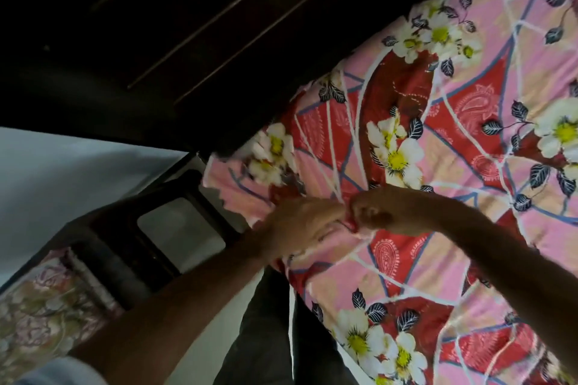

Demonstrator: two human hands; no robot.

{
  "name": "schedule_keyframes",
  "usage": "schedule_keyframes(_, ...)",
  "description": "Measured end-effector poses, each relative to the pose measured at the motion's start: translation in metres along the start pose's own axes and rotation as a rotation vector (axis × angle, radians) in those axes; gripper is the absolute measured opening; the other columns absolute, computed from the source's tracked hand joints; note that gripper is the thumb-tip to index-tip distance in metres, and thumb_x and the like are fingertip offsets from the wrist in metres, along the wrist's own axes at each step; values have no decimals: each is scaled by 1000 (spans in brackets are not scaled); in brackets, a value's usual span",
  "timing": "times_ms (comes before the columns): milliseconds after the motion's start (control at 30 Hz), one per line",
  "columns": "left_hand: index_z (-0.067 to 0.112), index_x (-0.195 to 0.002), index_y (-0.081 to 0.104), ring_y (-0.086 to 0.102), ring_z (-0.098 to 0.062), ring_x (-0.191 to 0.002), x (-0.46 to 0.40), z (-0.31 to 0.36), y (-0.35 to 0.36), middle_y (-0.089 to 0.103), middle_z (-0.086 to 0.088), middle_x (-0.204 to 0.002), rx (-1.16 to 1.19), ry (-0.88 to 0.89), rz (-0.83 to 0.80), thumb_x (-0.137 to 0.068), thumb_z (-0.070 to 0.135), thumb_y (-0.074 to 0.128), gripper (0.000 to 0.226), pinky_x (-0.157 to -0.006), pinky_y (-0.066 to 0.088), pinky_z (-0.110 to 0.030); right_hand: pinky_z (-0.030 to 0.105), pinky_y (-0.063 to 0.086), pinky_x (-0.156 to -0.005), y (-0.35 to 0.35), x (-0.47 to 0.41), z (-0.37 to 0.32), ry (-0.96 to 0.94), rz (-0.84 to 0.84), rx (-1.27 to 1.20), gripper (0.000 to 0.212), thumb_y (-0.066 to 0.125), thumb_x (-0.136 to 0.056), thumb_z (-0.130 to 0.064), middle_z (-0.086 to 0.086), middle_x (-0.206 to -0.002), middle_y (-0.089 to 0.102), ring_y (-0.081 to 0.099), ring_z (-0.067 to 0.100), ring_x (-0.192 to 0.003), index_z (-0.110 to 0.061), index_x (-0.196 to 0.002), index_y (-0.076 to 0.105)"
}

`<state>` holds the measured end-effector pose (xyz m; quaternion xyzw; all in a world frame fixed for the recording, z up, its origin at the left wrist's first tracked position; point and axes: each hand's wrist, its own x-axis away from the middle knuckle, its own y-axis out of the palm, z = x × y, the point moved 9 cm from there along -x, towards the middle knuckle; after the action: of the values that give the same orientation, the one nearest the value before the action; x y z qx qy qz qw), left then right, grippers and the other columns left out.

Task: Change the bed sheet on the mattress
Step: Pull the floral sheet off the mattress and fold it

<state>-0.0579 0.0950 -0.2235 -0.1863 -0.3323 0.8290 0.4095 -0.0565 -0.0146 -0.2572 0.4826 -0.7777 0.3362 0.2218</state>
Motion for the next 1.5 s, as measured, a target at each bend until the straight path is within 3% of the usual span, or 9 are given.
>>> schedule_keyframes(200,11,-107,67,70,-22,-84,-40,6,70,71,-5,-95,85,-203,-267,-93,10,66,14,-68,50,-29,38,54,-81,-4,50,88,305,204,18,13,67,-93,-13,-6,-93,71,68,14,-88,-25,-99,67)
schedule_keyframes(400,16,-126,59,52,-20,-126,-67,-36,22,56,-4,-134,-271,-88,-19,-96,24,49,33,-103,43,-43,38,53,-84,-87,63,138,504,822,-201,22,59,-98,-40,2,-101,68,66,26,-95,-21,-109,61)
schedule_keyframes(500,10,-154,33,23,-34,-152,-88,-87,15,26,-15,-163,-480,-351,-106,-90,42,62,77,-121,26,-53,36,50,-82,-117,24,132,553,798,-237,56,53,-93,-64,6,-105,67,65,27,-98,-21,-129,56)
schedule_keyframes(600,8,-158,24,18,-39,-153,-94,-104,28,21,-20,-165,-551,-466,-211,-80,55,75,104,-120,23,-57,42,54,-89,-128,-5,125,570,765,-72,45,52,-97,-47,13,-121,67,66,33,-104,-20,-134,53)
schedule_keyframes(967,10,-160,23,15,-35,-155,-167,-63,36,20,-16,-166,-686,-227,-180,-98,58,39,80,-120,22,-60,40,48,-78,-56,202,219,706,818,-275,39,55,-98,-41,23,-104,72,67,38,-103,-14,-120,70)
schedule_keyframes(1100,12,-159,28,19,-31,-154,-219,-44,64,22,-13,-166,-667,-136,-192,-95,62,30,81,-120,24,-59,36,48,-84,-41,210,258,756,625,-272,38,53,-101,-41,17,-117,69,64,34,-112,-15,-128,63)
schedule_keyframes(1267,12,-161,17,14,-34,-155,-288,-58,90,14,-15,-168,-663,-205,-214,-87,73,37,98,-120,16,-59,40,55,-84,-126,182,288,595,843,-479,56,58,-85,-72,2,-96,70,68,21,-89,-19,-104,56)
schedule_keyframes(1433,20,-161,-11,-16,-32,-154,-293,-86,109,-18,-9,-167,-681,-244,-276,-78,90,5,110,-117,-12,-55,38,49,-87,-237,142,284,590,957,-394,82,46,-93,-70,16,-130,58,59,28,-105,-3,-140,39)
schedule_keyframes(1500,19,-161,-9,-13,-33,-155,-294,-87,108,-15,-10,-168,-685,-241,-275,-81,90,4,108,-118,-8,-58,43,54,-90,-262,122,290,671,941,-288,63,46,-98,-59,12,-125,63,63,30,-104,-7,-135,48)
